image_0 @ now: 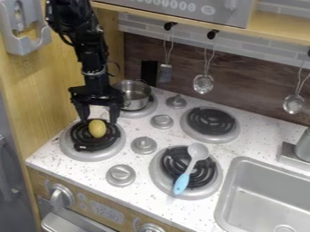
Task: Move the yellow object to the middle part of the stove
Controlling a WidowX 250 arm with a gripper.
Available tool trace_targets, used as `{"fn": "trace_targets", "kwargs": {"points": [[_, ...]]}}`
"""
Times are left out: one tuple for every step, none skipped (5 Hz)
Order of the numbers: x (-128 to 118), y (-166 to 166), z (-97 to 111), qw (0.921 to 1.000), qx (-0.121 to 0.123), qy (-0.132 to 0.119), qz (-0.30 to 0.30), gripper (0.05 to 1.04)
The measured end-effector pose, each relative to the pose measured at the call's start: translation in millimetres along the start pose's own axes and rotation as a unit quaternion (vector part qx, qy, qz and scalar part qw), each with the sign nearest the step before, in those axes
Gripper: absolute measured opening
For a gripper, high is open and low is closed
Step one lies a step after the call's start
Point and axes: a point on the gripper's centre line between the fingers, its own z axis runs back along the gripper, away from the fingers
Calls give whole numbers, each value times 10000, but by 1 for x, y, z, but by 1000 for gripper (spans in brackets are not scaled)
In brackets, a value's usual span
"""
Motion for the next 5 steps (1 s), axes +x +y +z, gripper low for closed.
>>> {"fn": "trace_targets", "kwargs": {"points": [[6,2,-12,9998,-15,136,106,999],[8,5,-30,9990,8,323,293,999],[16,9,-40,9982,6,351,486,999],[21,14,-49,9974,116,489,522,999],[21,16,-53,9967,196,546,567,935]]}}
